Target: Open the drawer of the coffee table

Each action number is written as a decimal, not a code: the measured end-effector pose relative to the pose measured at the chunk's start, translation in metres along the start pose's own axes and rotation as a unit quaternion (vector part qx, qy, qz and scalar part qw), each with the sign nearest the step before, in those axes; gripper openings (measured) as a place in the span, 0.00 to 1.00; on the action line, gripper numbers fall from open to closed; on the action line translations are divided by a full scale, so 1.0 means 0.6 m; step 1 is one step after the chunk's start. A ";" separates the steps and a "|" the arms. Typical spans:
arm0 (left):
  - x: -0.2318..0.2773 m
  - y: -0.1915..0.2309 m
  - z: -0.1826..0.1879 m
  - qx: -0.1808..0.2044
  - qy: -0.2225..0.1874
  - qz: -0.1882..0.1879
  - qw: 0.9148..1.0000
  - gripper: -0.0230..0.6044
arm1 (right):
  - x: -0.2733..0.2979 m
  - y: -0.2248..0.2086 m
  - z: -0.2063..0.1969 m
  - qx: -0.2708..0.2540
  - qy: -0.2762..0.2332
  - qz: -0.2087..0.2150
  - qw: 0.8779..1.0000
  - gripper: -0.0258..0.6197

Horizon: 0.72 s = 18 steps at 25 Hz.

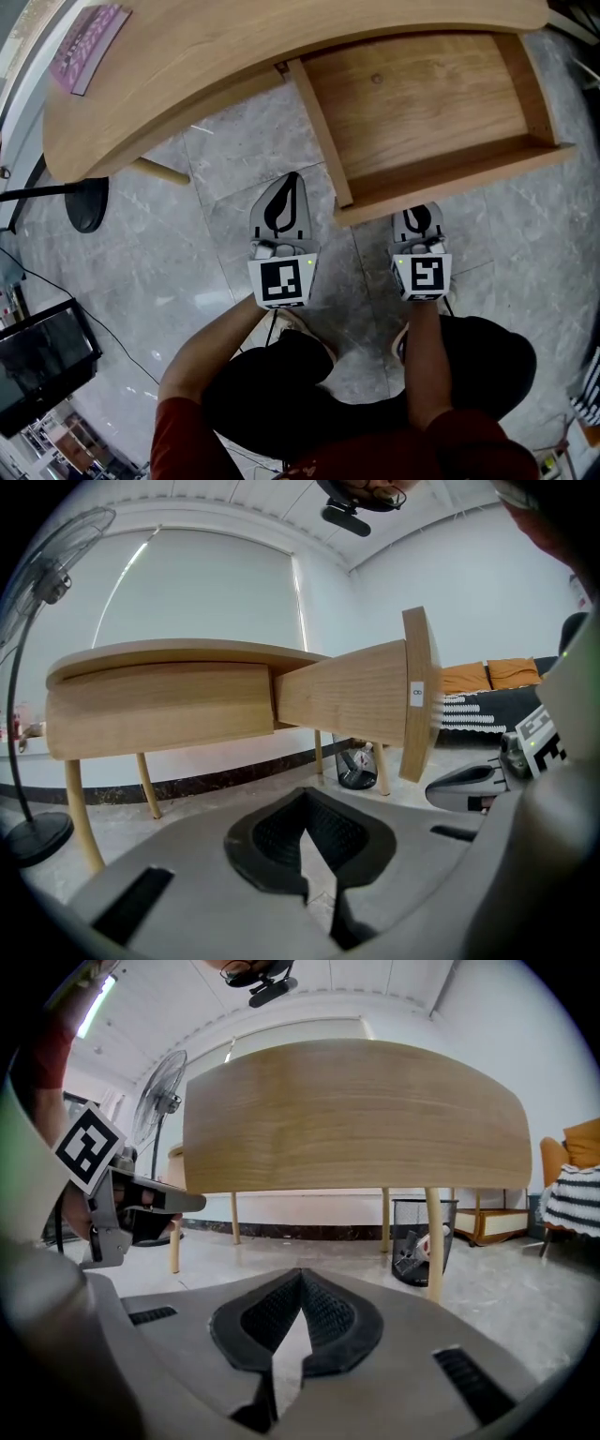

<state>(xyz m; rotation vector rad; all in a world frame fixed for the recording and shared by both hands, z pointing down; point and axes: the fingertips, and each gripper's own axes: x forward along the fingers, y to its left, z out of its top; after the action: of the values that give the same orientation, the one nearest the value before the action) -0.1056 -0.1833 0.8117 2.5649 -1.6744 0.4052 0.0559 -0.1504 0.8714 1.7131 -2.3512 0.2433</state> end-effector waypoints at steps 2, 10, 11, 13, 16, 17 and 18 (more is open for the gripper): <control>-0.009 -0.004 0.001 0.003 0.002 -0.006 1.000 0.05 | -0.007 -0.001 0.004 -0.013 0.022 0.011 1.000 0.04; -0.066 -0.013 0.072 0.013 0.033 -0.036 0.999 0.05 | -0.064 -0.012 0.084 -0.022 0.093 0.022 0.995 0.04; -0.075 -0.016 0.088 0.009 0.037 -0.041 0.998 0.05 | -0.075 -0.015 0.096 -0.022 0.106 0.027 0.994 0.04; -0.095 -0.016 0.120 -0.010 0.054 -0.036 0.998 0.05 | -0.099 -0.018 0.129 -0.030 0.128 0.038 0.991 0.04; -0.128 -0.012 0.177 -0.025 0.079 -0.018 0.996 0.05 | -0.139 -0.027 0.192 -0.036 0.149 0.040 0.987 0.04; -0.139 -0.011 0.201 -0.032 0.083 -0.013 0.996 0.05 | -0.153 -0.029 0.216 -0.035 0.154 0.039 0.987 0.04; -0.150 -0.010 0.226 -0.037 0.086 -0.008 0.996 0.05 | -0.165 -0.030 0.241 -0.035 0.157 0.038 0.986 0.04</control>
<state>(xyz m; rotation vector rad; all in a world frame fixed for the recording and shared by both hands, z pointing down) -0.1088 -0.1255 0.6596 2.4128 -1.5788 0.5343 0.0907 -0.1033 0.7053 1.4348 -2.1677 0.4082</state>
